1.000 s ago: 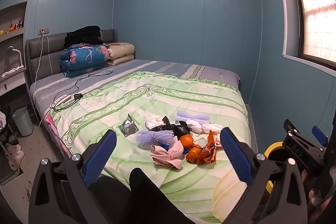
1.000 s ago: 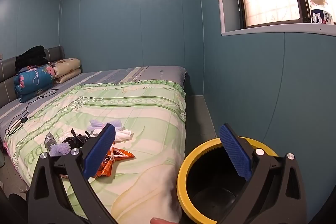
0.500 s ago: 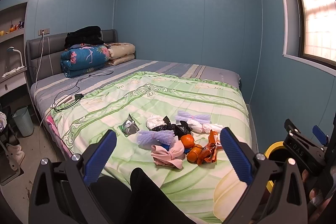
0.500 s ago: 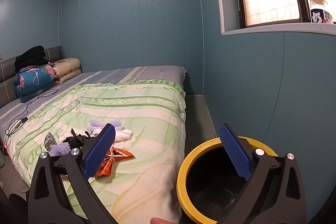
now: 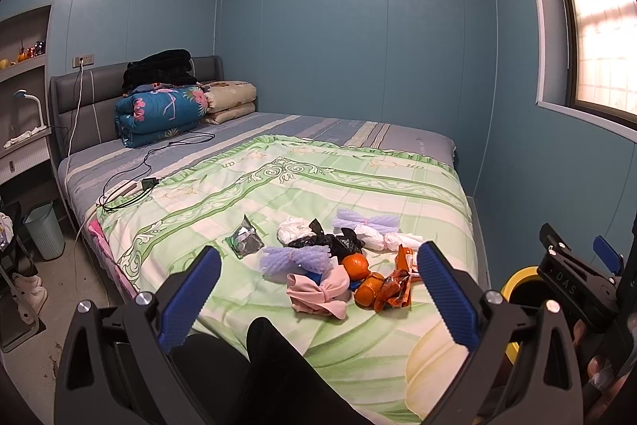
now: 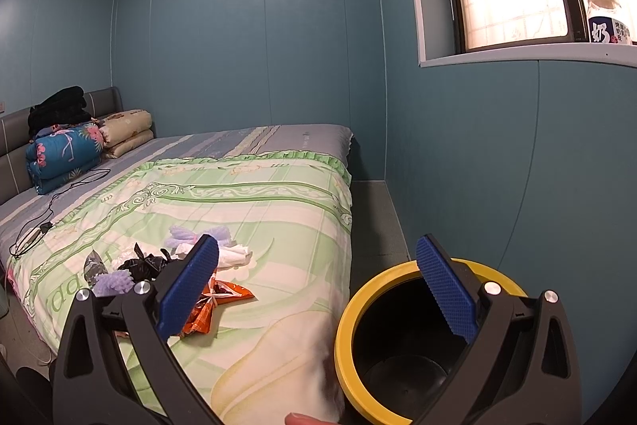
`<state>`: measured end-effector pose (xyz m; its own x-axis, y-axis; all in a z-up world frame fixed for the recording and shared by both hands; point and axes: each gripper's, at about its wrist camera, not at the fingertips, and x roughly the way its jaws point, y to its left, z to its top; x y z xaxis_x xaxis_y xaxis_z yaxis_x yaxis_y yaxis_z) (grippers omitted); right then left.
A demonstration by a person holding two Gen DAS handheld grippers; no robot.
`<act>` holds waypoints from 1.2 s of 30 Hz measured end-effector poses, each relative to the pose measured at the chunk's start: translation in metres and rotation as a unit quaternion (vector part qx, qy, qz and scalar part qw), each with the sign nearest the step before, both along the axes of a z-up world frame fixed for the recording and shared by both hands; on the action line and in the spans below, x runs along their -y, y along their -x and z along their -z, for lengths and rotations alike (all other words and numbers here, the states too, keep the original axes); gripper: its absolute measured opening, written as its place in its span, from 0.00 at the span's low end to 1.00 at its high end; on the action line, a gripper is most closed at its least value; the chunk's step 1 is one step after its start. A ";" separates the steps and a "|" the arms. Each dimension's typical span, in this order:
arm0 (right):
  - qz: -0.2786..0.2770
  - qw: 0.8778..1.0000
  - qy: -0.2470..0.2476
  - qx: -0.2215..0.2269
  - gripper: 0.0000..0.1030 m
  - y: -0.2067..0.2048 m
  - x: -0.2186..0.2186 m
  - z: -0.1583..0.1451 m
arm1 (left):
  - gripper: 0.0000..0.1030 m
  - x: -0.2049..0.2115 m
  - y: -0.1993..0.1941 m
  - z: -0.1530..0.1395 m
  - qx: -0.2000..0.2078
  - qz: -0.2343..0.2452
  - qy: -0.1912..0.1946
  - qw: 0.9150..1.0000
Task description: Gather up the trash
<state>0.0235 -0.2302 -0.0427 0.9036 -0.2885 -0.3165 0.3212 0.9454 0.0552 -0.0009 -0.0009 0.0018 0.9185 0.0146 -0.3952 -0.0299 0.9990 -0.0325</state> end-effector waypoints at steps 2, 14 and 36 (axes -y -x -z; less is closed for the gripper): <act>0.000 1.000 0.000 -0.001 0.92 -0.001 0.000 0.000 | 0.92 -0.001 0.001 0.000 0.000 0.001 0.001 1.000; 0.001 1.000 0.000 0.000 0.92 0.000 0.000 0.001 | 0.92 -0.004 0.003 0.000 -0.001 0.001 0.001 1.000; 0.001 1.000 0.000 -0.001 0.92 -0.001 -0.001 0.004 | 0.92 -0.002 0.004 0.001 -0.003 0.001 0.000 1.000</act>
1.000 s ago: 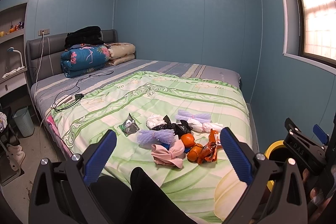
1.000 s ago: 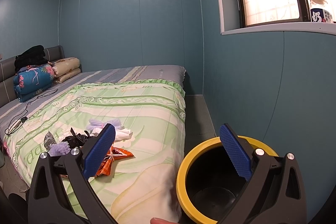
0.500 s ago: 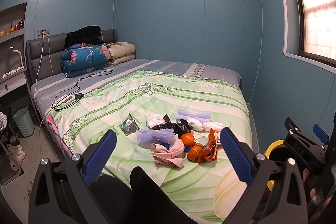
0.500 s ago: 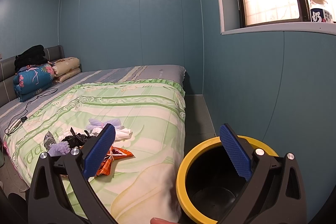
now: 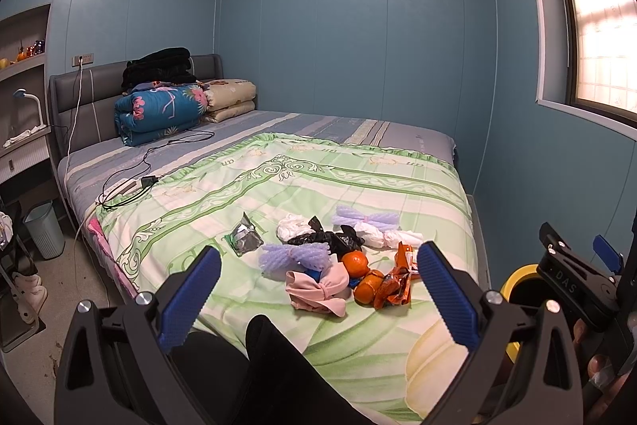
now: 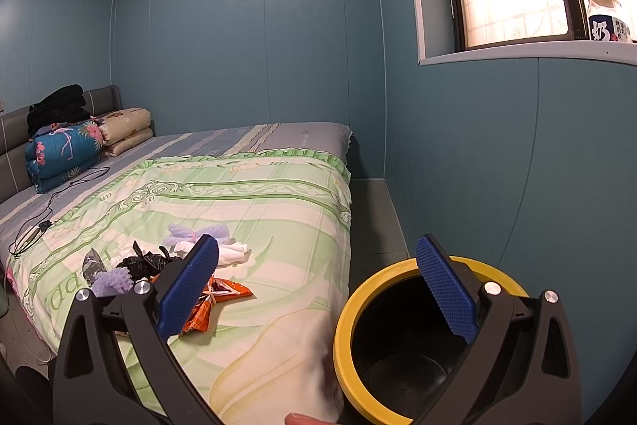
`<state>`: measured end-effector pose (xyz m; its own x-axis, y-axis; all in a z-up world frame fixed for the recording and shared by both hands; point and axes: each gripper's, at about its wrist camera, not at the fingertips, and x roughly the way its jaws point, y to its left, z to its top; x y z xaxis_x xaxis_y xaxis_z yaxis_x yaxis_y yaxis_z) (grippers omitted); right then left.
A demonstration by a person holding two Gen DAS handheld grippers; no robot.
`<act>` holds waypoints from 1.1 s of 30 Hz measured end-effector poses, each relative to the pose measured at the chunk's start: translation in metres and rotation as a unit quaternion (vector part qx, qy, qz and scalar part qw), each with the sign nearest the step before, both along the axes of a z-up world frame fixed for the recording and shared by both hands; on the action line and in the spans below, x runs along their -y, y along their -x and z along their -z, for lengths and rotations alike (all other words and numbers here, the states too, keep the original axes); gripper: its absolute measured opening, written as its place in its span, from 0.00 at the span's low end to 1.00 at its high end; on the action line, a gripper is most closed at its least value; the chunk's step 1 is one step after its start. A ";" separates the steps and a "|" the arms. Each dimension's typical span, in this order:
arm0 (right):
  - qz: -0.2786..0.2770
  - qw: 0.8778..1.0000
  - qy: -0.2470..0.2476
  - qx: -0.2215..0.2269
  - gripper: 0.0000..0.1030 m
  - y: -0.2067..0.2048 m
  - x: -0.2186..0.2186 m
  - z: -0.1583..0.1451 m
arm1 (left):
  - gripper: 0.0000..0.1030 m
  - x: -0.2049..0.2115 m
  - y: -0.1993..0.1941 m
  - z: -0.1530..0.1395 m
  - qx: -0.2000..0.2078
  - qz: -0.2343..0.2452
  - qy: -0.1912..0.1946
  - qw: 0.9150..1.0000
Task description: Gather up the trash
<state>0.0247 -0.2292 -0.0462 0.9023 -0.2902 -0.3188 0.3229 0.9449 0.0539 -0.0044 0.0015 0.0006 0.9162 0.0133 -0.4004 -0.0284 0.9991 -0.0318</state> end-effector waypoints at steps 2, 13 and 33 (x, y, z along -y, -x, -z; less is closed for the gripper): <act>0.000 1.000 0.000 0.000 0.92 0.001 0.000 0.001 | 0.92 0.001 0.000 0.000 -0.001 0.000 0.001 1.000; 0.000 1.000 0.000 0.000 0.92 0.000 -0.001 0.001 | 0.92 0.001 -0.001 0.000 -0.001 0.000 0.000 1.000; 0.031 0.999 -0.008 0.023 0.92 -0.003 0.008 0.009 | 0.92 -0.014 -0.014 0.005 -0.011 -0.003 0.008 1.000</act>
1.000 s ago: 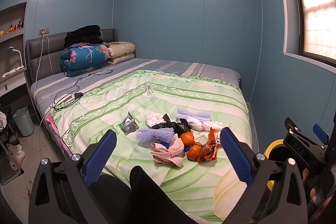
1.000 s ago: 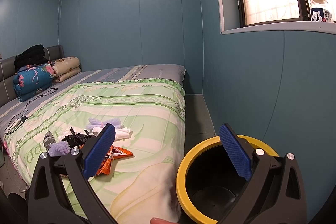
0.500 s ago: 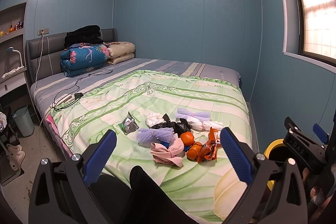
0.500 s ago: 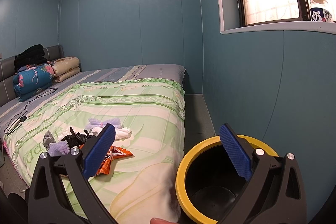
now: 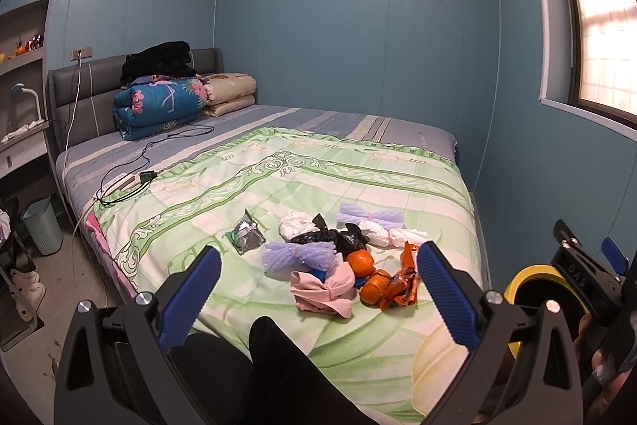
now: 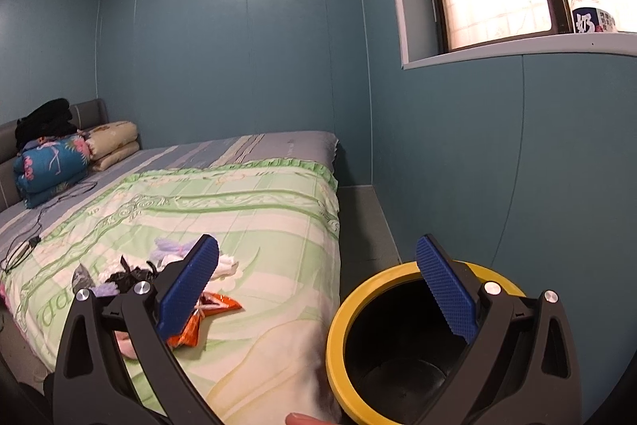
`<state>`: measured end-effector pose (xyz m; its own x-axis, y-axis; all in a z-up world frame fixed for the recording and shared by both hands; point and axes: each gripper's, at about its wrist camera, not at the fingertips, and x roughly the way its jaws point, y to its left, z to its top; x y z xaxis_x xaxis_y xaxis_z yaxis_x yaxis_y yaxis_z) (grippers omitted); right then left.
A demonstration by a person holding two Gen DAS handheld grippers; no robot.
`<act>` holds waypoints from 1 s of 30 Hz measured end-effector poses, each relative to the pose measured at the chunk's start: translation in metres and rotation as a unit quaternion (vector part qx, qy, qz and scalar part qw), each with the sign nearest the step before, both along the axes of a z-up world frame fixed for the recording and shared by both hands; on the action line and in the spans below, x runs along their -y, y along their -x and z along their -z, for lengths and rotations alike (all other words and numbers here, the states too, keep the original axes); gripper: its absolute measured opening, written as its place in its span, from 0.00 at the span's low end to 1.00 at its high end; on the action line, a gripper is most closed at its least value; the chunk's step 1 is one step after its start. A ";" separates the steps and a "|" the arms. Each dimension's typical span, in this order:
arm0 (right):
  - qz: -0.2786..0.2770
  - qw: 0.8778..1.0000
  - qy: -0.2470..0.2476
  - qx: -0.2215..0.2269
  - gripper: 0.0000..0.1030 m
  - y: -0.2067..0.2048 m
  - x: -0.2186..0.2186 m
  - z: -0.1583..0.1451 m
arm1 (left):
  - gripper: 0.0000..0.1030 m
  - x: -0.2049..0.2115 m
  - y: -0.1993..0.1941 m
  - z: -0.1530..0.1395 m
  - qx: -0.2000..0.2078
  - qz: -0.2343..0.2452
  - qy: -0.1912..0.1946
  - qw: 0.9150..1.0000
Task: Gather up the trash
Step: 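Grasp the silver-green wrapper with the left tool while the right tool grasps the orange chip bag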
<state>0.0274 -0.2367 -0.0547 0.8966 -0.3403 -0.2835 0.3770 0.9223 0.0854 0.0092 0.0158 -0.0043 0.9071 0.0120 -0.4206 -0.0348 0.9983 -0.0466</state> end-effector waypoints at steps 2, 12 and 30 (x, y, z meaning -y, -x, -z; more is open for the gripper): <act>-0.009 1.000 -0.014 0.010 0.92 -0.006 0.004 0.002 | 0.92 -0.004 -0.007 0.001 0.000 -0.003 -0.009 1.000; -0.094 0.995 -0.029 0.000 0.92 -0.053 0.007 0.010 | 0.92 -0.053 -0.061 0.021 -0.007 0.041 0.015 0.999; -0.167 0.977 -0.035 -0.130 0.92 -0.140 -0.044 0.071 | 0.92 -0.114 -0.172 0.103 -0.142 0.036 -0.004 0.989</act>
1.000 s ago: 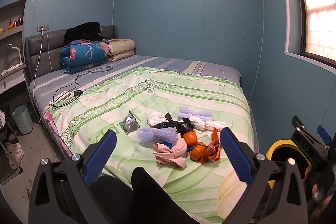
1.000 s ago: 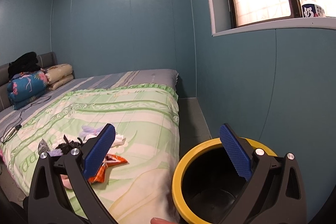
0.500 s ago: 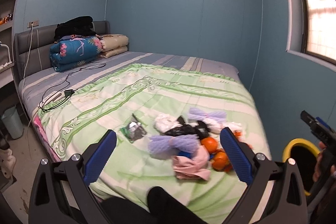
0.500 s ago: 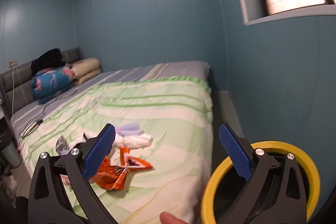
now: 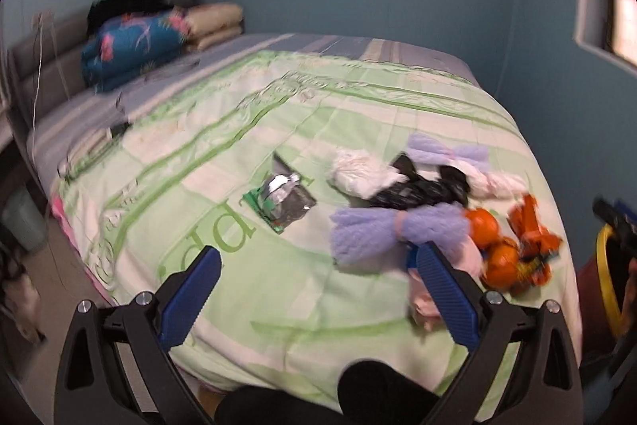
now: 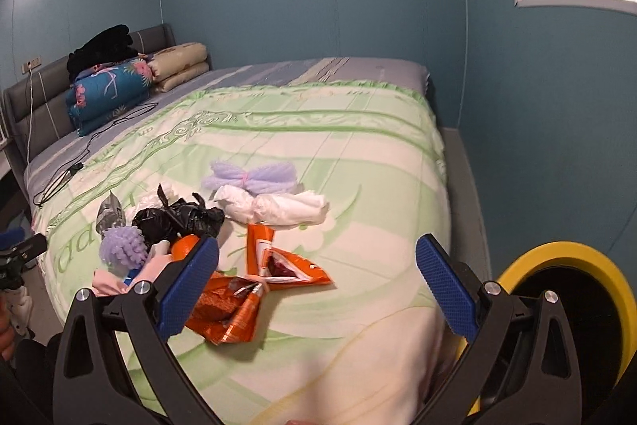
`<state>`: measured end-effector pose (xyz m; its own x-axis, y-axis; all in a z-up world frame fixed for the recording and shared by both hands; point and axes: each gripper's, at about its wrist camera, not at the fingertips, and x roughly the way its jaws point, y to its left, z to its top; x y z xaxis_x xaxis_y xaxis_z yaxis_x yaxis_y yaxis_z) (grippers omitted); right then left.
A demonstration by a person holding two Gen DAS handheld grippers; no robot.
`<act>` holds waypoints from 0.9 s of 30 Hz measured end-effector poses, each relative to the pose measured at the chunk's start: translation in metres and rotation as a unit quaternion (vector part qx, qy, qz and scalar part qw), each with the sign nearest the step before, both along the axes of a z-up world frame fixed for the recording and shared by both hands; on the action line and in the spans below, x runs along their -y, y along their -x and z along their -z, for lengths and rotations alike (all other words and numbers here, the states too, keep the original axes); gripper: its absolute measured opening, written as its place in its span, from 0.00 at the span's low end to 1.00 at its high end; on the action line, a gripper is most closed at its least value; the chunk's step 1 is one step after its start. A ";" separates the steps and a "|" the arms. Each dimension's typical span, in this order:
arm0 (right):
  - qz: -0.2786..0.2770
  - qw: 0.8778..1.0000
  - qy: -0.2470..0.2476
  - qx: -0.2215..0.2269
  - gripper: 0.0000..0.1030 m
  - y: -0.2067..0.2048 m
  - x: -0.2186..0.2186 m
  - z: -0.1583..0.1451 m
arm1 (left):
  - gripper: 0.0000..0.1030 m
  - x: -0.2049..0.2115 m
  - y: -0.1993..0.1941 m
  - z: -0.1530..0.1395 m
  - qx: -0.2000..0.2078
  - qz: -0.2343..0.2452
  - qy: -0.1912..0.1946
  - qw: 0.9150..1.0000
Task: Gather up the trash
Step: 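Grasp the silver-green wrapper with the left tool while the right tool grasps the orange chip bag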
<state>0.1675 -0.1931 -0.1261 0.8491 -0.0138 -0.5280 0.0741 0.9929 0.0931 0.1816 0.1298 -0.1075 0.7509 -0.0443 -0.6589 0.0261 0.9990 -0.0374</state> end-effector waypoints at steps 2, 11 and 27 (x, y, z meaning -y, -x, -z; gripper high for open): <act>-0.007 1.000 -0.001 0.001 0.92 -0.005 -0.003 0.002 | 0.92 -0.011 -0.016 0.005 -0.009 -0.018 0.005 1.000; -0.037 0.998 0.010 -0.042 0.92 -0.045 -0.018 0.017 | 0.92 -0.034 -0.084 0.021 -0.010 -0.042 -0.037 0.998; -0.056 0.993 -0.019 -0.107 0.92 -0.092 -0.028 0.040 | 0.92 -0.039 -0.161 0.056 -0.058 -0.044 -0.018 0.997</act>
<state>0.2598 -0.1653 -0.1661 0.7129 0.0980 -0.6944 -0.0145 0.9920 0.1251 0.3428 0.1685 -0.1639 0.6701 0.0439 -0.7410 -0.0639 0.9980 0.0012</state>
